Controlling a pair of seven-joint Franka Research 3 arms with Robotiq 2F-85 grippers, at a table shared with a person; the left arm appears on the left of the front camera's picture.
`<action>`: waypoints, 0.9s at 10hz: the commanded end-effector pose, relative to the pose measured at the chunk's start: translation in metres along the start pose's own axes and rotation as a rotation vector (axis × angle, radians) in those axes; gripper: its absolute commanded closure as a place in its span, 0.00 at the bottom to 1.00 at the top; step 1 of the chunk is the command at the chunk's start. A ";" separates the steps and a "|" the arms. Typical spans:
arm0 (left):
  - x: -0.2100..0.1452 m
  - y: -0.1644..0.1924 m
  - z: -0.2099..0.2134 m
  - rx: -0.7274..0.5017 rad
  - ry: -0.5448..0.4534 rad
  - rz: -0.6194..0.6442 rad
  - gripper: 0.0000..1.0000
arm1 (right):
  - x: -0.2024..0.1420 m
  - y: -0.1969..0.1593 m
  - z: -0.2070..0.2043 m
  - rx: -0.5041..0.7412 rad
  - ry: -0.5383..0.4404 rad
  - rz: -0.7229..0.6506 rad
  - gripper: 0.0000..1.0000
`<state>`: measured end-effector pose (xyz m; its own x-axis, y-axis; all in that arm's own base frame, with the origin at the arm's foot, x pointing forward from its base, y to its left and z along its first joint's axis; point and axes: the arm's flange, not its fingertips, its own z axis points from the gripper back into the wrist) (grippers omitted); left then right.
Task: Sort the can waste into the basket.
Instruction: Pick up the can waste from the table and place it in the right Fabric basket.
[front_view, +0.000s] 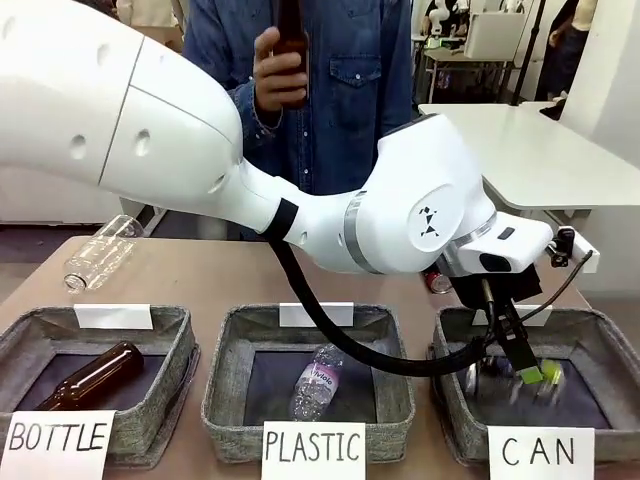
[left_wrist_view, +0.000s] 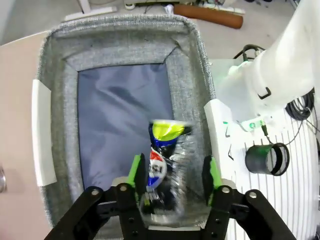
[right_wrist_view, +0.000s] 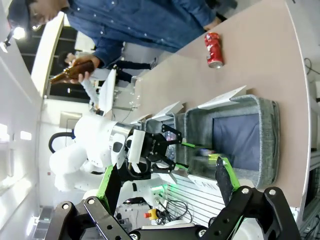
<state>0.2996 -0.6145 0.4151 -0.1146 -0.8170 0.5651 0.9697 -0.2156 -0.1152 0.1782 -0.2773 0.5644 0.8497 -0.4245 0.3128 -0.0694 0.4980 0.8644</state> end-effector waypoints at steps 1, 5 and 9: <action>0.002 -0.002 0.001 0.008 0.011 0.018 0.00 | 0.002 0.004 -0.002 0.003 -0.023 -0.024 0.00; -0.006 -0.013 0.030 -0.005 0.099 0.125 0.00 | 0.002 0.004 -0.002 0.003 -0.023 -0.024 0.00; -0.071 -0.053 0.121 0.044 0.231 0.287 0.00 | 0.002 0.004 -0.002 0.003 -0.023 -0.024 0.00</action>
<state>0.2929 -0.5039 0.4779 0.0996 -0.9376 0.3331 0.9811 0.0366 -0.1902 0.1783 -0.2774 0.5642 0.8496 -0.4253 0.3120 -0.0683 0.4977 0.8646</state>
